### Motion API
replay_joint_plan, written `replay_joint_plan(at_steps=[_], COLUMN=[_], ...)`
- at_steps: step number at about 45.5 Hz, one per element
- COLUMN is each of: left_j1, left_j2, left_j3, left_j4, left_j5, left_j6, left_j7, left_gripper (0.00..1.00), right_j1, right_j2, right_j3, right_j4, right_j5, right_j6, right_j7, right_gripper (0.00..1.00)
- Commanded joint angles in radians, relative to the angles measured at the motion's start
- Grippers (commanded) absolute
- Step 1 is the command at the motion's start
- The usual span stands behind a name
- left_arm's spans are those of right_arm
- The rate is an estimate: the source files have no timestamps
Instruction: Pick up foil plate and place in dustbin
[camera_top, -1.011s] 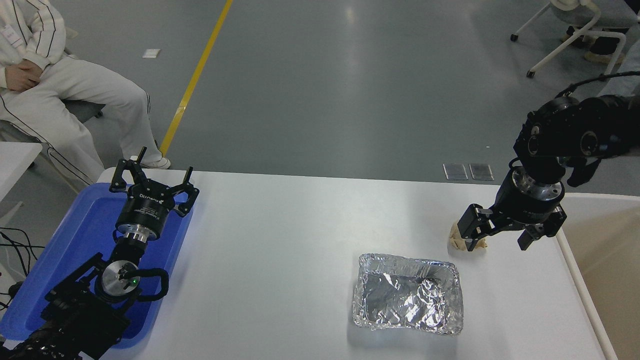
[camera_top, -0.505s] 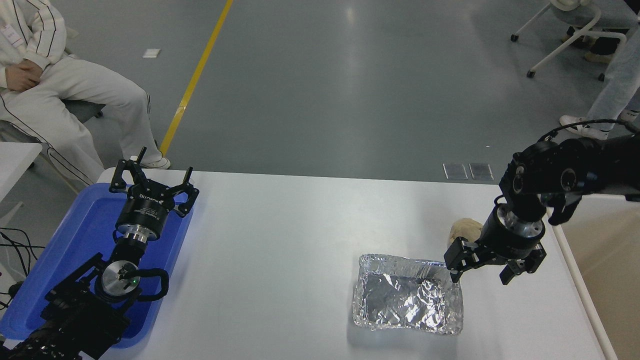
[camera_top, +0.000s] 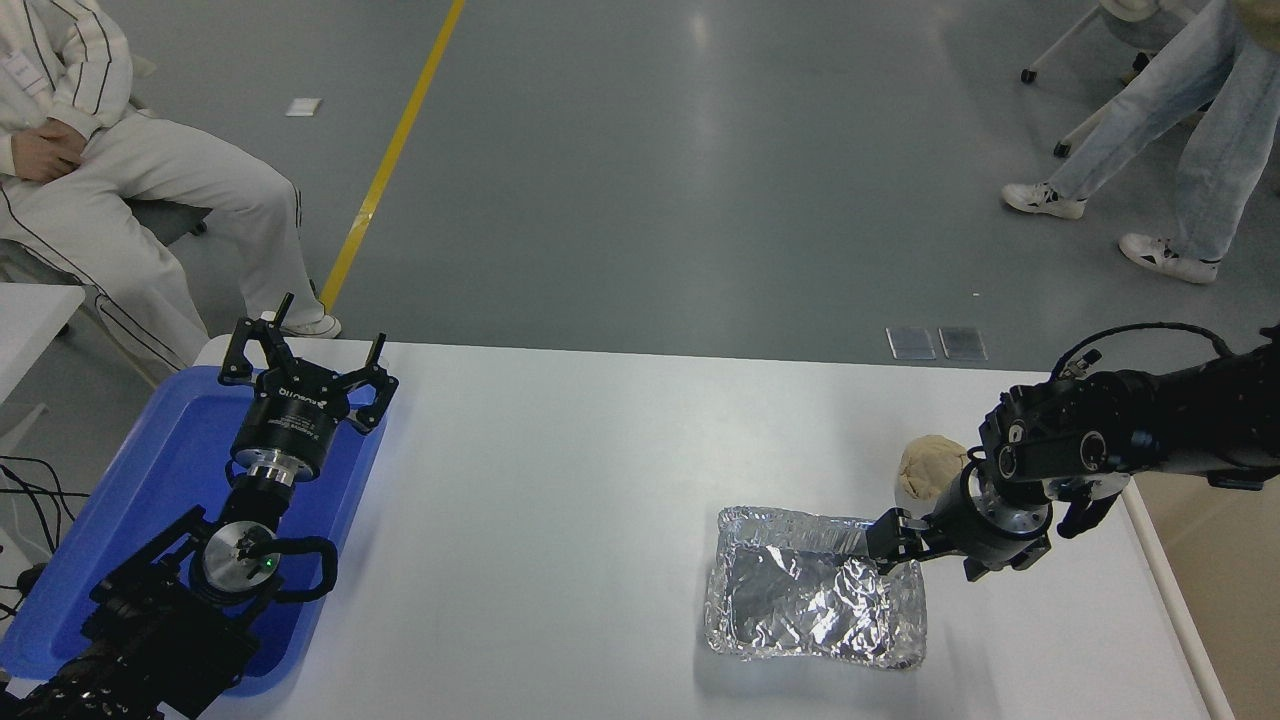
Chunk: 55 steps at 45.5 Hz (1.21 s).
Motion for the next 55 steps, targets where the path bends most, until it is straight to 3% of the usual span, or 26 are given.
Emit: replay_joint_plan(at_steps=[1, 18, 26, 37, 42, 46, 49, 51, 55], left_j1=[0.000, 0.000, 0.000, 0.001, 0.000, 0.000, 0.000, 0.000, 0.000], left_j2=[0.000, 0.000, 0.000, 0.000, 0.000, 0.000, 0.000, 0.000, 0.000], left_j3=[0.000, 0.000, 0.000, 0.000, 0.000, 0.000, 0.000, 0.000, 0.000], left_j4=[0.000, 0.000, 0.000, 0.000, 0.000, 0.000, 0.000, 0.000, 0.000], left_j5=[0.001, 0.000, -0.001, 0.001, 0.001, -0.001, 0.000, 0.001, 0.001], left_j6=[0.000, 0.000, 0.000, 0.000, 0.000, 0.000, 0.000, 0.000, 0.000], left_j7=[0.000, 0.000, -0.001, 0.000, 0.000, 0.000, 0.000, 0.000, 0.000], left_gripper=[1.00, 1.00, 1.00, 1.00, 1.00, 1.00, 1.00, 1.00, 1.00], right_j1=[-0.059, -0.078, -0.090, -0.114, -0.114, -0.113, -0.108, -0.107, -0.099], right_j2=[0.011, 0.012, 0.012, 0.011, 0.011, 0.009, 0.005, 0.001, -0.002], right_j3=[0.002, 0.013, 0.013, 0.019, 0.022, 0.031, 0.031, 0.031, 0.028], right_j4=[-0.030, -0.035, -0.033, -0.036, -0.036, -0.033, -0.029, -0.029, -0.029], right_j5=[0.007, 0.010, 0.022, 0.031, 0.034, 0.060, 0.099, 0.122, 0.143], right_j6=[-0.038, -0.079, -0.078, -0.079, -0.075, -0.063, -0.052, -0.035, 0.031], right_j7=[0.000, -0.001, -0.001, -0.001, -0.001, -0.001, -0.001, -0.001, -0.001], right_gripper=[0.97, 0.89, 0.71, 0.71, 0.50, 0.20, 0.06, 0.00, 0.00])
